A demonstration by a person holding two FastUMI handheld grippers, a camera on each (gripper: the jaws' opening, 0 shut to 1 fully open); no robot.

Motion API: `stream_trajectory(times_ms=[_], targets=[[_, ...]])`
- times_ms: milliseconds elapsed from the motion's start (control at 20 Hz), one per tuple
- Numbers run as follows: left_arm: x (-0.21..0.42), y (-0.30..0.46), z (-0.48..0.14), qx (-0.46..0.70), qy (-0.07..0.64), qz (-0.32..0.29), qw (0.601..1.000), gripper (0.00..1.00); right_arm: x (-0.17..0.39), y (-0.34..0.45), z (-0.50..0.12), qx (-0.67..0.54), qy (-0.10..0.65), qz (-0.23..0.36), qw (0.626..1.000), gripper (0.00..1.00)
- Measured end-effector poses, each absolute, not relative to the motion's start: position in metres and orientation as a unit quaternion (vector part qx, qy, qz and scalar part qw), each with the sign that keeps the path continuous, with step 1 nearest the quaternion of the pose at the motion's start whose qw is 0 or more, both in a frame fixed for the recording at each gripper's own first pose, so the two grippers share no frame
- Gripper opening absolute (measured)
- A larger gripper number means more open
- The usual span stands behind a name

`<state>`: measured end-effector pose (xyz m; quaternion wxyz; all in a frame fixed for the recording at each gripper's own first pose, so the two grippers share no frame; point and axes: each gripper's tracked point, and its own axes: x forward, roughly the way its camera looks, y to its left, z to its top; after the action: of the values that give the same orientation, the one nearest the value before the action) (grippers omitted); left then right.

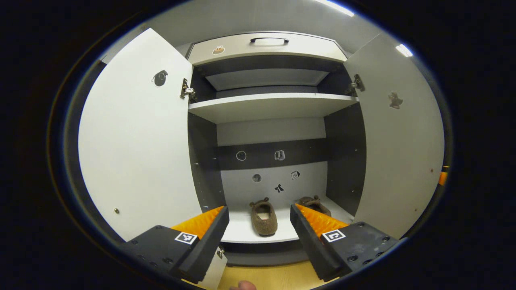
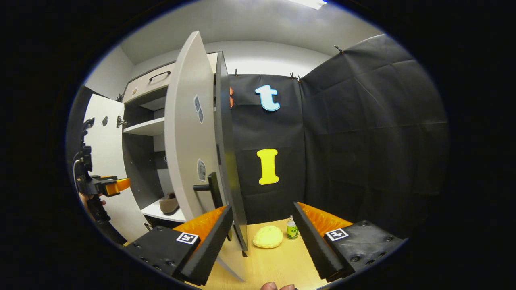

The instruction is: Grab one shoe with the right hand and put it into the shoe cabinet, grab the other shoe with the left hand and put it into the shoe cabinet; then close the right door with the right hand and the left door with the left hand.

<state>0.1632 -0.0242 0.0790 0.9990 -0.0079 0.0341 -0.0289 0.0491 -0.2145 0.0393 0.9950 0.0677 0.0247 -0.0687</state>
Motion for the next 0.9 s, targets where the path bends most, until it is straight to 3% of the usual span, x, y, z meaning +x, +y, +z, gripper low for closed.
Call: stream_trajectory(times_ms=[400, 900], targets=[[0.1, -0.026, 0.074, -0.013, 0.033, -0.032, 0.999, 0.96, 0.071, -0.203, 0.035, 0.053, 0.026, -0.056, 0.997, 0.98], [0.077, -0.01, 0.055, -0.019, 0.051, -0.047, 0.997, 0.96, 0.066, -0.179, 0.033, 0.076, 0.03, -0.057, 0.995, 0.98]])
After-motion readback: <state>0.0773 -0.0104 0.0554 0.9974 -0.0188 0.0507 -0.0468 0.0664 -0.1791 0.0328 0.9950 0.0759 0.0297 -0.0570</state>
